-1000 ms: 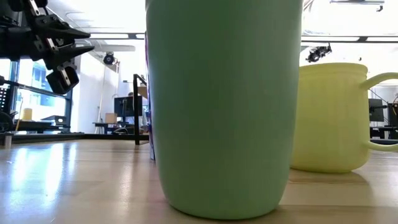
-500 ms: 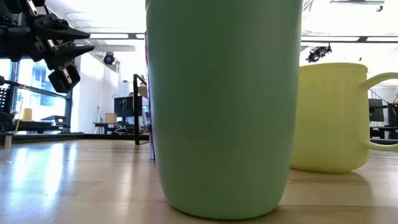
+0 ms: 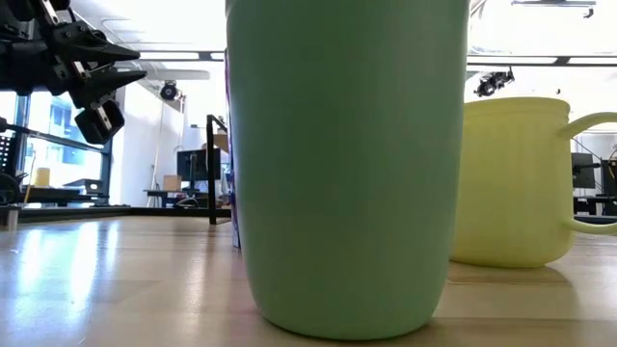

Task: Stack small to large cups/mugs on shelf
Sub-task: Put the light green mug on the shelf

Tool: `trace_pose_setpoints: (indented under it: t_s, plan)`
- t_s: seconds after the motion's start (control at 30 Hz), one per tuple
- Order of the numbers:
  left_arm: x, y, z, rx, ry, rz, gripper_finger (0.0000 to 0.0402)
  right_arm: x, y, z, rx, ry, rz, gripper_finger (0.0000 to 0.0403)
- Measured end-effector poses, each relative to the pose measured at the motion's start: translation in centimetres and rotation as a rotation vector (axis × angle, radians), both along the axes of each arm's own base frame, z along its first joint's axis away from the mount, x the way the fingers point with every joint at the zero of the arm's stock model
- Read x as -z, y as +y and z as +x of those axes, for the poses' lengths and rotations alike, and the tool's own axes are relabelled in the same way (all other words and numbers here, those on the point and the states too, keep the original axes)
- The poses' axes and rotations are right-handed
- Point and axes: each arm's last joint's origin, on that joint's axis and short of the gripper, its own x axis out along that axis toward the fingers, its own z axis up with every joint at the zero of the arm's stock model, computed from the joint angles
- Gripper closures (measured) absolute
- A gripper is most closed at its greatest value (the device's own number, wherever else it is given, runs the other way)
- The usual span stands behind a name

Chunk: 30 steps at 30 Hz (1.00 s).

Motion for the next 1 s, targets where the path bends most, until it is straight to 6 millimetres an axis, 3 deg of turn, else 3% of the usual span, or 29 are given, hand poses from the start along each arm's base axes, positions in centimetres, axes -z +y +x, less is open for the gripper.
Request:
trace_pose_setpoints:
  t_s: [0.13,0.37,0.57,0.7,0.87,1.0]
  plan:
    - [0.0,0.0,0.0,-0.001,0.0,0.0,0.0318,-0.6,-0.1,-0.2,-0.026,0.017,0.034,0.0299]
    - [0.0,0.0,0.0,-0.01,0.0,0.0,0.0318,-4.7,-1.8,-1.4,0.012,-0.098,0.052,0.0299]
    - [0.0,0.1,0.0,-0.022,-0.001,-0.001,0.0318,-5.6,-3.4,-2.4,0.053,0.009,0.088,0.0299]
    - [0.0,0.1,0.0,-0.022,-0.001,-0.003,0.0318,-6.1,-5.1,-1.7,0.018,0.06,0.078,0.03]
    - [0.0,0.1,0.0,-0.021,-0.004,-0.029,0.0318,-6.9,-7.5,0.2,-0.124,0.039,0.016,0.0299]
    - [0.0,0.1,0.0,-0.021,-0.005,-0.031,0.0318,-7.2,-8.2,1.6,-0.307,-0.022,-0.075,0.0299]
